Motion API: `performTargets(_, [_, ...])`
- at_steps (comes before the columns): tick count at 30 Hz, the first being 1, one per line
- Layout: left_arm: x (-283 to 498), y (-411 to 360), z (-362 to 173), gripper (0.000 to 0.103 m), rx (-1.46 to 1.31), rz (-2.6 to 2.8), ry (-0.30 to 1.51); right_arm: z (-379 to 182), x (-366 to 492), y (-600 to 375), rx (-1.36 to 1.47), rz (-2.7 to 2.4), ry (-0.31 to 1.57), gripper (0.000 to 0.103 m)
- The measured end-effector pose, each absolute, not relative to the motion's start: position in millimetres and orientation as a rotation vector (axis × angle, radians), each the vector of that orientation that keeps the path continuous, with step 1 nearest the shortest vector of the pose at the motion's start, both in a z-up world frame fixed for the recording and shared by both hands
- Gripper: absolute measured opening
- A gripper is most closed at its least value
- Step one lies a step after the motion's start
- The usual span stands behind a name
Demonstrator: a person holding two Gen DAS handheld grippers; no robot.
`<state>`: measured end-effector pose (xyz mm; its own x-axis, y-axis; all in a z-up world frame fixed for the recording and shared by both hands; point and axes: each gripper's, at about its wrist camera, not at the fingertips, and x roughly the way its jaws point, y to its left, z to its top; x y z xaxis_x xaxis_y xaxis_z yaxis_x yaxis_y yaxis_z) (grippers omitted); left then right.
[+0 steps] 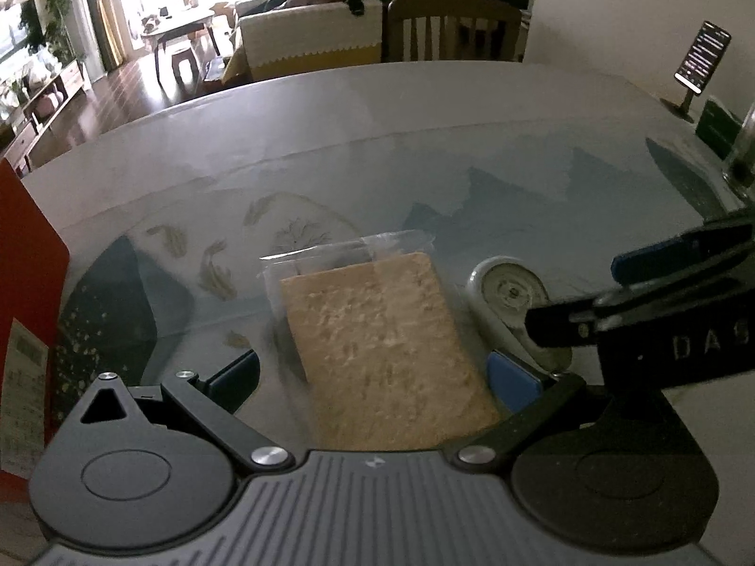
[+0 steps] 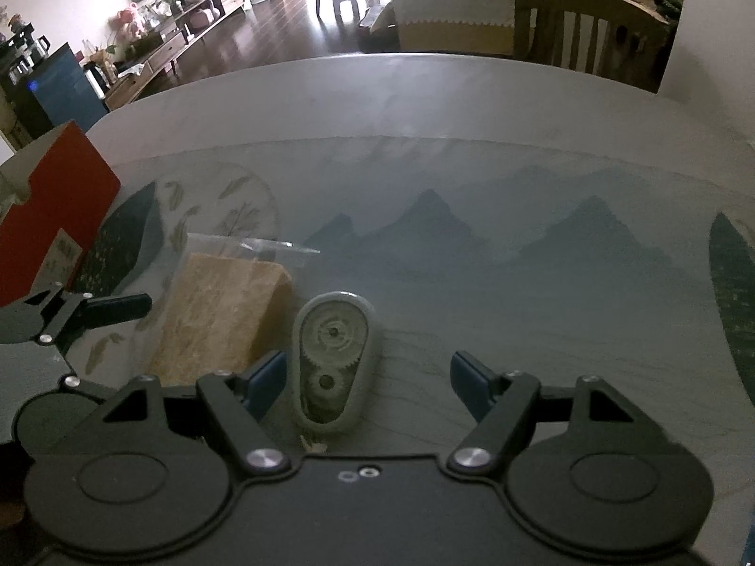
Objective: Organize objects
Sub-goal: 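Grasp the cracker packet with the left gripper while the right grasps the tape dispenser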
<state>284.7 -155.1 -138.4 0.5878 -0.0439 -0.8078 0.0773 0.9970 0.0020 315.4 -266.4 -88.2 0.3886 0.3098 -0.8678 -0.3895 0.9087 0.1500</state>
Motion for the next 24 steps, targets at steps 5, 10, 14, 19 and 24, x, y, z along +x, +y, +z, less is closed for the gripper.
performTargets(5, [290,-144,-145,0.103,0.003,-0.066,0.958,-95,321,-261,-0.058,0.433,1.101,0.076])
performTargets(10, [292,-127,-148,0.103,-0.015,-0.061,0.963,-99,324,-260,-0.034,0.427,1.107,0.076])
performTargets(14, [293,-116,-147,0.103,-0.016,-0.046,0.966,-100,325,-259,-0.051,0.430,1.105,0.075])
performTargets(19, [300,-98,-146,0.103,-0.075,-0.008,0.980,-105,318,-254,-0.085,0.444,1.108,0.074])
performTargets(24, [308,-104,-141,0.103,-0.059,0.012,0.981,-106,312,-243,-0.128,0.446,1.085,0.074])
